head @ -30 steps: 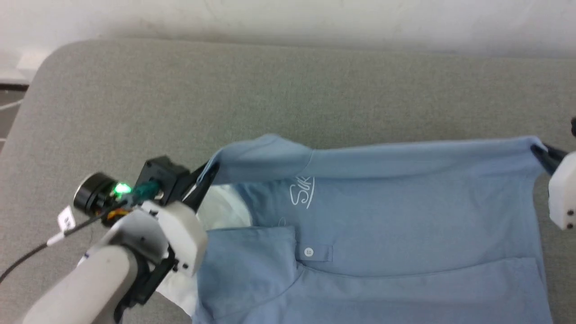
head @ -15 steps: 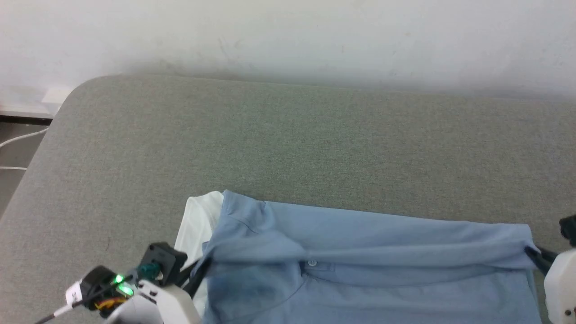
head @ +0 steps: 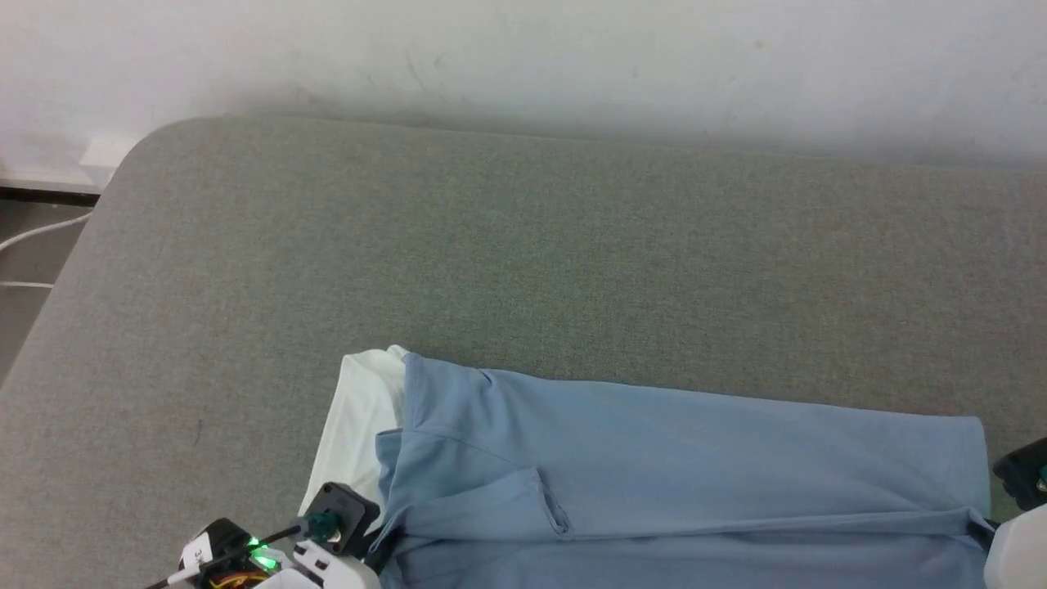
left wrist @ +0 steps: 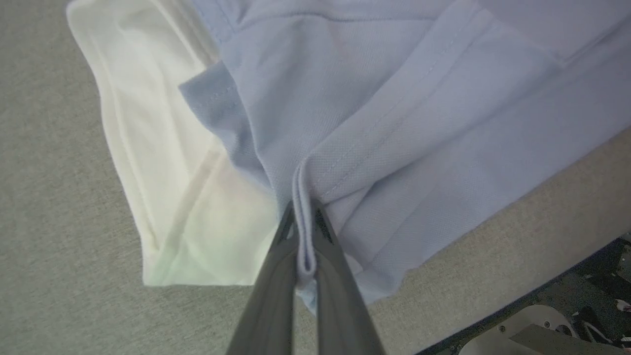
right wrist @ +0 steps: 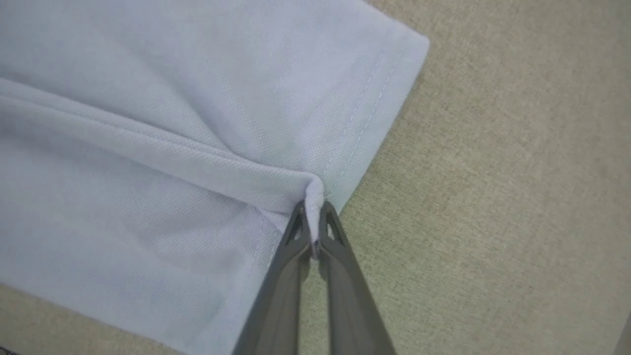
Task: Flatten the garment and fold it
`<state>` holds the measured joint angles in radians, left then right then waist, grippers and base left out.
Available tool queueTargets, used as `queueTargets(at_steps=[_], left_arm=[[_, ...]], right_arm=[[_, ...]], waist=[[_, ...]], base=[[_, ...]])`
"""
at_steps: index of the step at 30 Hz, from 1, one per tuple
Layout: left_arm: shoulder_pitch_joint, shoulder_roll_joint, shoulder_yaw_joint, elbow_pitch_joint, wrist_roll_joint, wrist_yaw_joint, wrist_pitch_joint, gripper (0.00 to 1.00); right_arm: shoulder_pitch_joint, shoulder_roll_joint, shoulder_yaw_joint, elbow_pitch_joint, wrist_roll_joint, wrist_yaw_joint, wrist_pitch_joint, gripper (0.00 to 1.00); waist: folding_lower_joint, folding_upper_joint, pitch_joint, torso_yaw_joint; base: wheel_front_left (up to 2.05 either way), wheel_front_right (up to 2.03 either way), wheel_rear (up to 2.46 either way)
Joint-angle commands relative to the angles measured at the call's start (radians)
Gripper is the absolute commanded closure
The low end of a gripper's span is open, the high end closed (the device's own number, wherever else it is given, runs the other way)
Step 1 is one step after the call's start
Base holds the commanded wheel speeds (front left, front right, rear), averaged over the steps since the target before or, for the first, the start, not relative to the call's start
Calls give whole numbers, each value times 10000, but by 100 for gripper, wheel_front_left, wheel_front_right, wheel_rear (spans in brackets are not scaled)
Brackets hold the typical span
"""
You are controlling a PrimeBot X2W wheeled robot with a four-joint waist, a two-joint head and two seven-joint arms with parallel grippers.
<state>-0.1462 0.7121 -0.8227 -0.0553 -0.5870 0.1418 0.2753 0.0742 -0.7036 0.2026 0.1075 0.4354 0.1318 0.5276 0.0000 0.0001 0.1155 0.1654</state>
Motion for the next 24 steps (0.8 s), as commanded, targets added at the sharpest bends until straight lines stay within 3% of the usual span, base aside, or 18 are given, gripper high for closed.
queueTargets(at_steps=[1,5,6,7,8,9,16,24], left_arm=[[-203,-115,-52,230,128,-81,-153,100],[-360,-309,-103,650,151,-235,-382,100],[-380,-339,-111,737,147,-265,-427,100],[-391,-363,-120,816,141,-293,-472,87],[-390,-381,-129,888,131,-315,-512,56],[-386,-392,-136,948,147,-319,-575,0],[-215,-688,494,805,-350,-57,-1669,0],[393,-1418,2390,574,-1276,658,-4747,0]], right_arm=[[65,7,74,144,-63,-11,27,100],[-60,48,339,333,-45,-11,-113,100],[-98,46,433,352,-13,-11,-165,83],[-166,59,487,360,11,-11,-240,54],[-234,81,511,379,42,-11,-306,0],[-286,100,541,391,79,-11,-383,0],[-676,495,-54,-34,966,-11,-643,0],[-522,1463,-1453,-1030,1274,-11,-456,0]], waist=[[0,-1,82,-15],[0,-1,125,-34],[0,-1,112,-40],[0,-1,80,-49],[0,-1,35,-59],[0,-1,-27,-67],[0,-1,-601,-149],[0,-1,-908,-214]], base=[[0,0,0],[0,0,0],[0,0,0],[0,0,0],[0,0,0],[0,0,0],[0,0,0],[0,0,0]])
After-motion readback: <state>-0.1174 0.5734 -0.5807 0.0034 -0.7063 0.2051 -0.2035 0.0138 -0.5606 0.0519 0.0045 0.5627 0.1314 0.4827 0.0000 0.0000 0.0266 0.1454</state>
